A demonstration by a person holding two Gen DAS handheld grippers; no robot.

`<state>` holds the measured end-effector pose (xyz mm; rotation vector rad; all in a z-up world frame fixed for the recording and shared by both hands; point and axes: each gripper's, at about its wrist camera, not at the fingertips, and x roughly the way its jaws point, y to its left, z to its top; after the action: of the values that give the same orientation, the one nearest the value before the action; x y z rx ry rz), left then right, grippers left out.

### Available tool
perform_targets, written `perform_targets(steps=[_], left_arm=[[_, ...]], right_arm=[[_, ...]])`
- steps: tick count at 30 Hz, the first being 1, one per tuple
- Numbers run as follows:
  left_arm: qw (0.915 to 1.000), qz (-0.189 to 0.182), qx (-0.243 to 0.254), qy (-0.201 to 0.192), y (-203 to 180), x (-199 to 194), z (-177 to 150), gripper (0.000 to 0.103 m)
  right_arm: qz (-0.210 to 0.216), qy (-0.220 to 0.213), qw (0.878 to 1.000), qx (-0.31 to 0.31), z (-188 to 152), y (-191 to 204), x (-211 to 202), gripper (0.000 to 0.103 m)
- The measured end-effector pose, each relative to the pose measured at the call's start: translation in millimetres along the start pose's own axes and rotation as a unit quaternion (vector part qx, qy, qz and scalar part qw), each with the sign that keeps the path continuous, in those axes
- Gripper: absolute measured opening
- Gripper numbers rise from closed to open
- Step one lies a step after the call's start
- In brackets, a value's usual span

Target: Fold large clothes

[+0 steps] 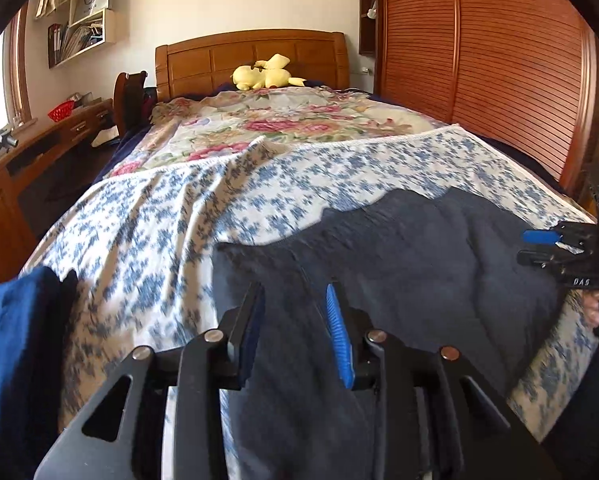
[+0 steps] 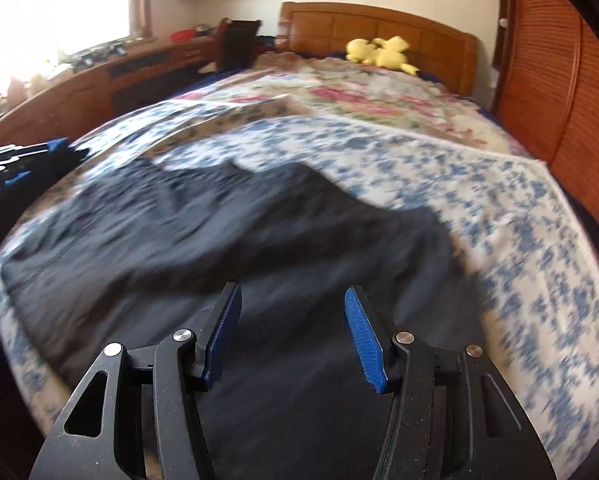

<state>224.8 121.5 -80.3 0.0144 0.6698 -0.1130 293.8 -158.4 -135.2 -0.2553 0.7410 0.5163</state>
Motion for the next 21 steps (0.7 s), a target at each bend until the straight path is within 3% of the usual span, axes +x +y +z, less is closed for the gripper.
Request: perform_targets(steps=[4, 12, 21], left_arm=[[0.9999, 0.012, 0.004, -0.004, -15.9, -14.2, -21.2, 0.032], [0.9997, 0.015, -0.015, -0.011, -39.0, -41.1, -59.2, 0.033], [0.9988, 0.029, -0.04, 0.001, -40.6, -52.2, -94.2, 0.034]], right_arm=[[0.031, -0.004, 1.0, 0.005, -18.9, 23.0, -7.1, 0.055], [0.054, -0.009, 0.999, 0.002, -42.6, 44.1, -5.4, 0.055], [0.041, 0.022, 0.998, -0.036, -58.6, 51.0, 14.4, 0.055]])
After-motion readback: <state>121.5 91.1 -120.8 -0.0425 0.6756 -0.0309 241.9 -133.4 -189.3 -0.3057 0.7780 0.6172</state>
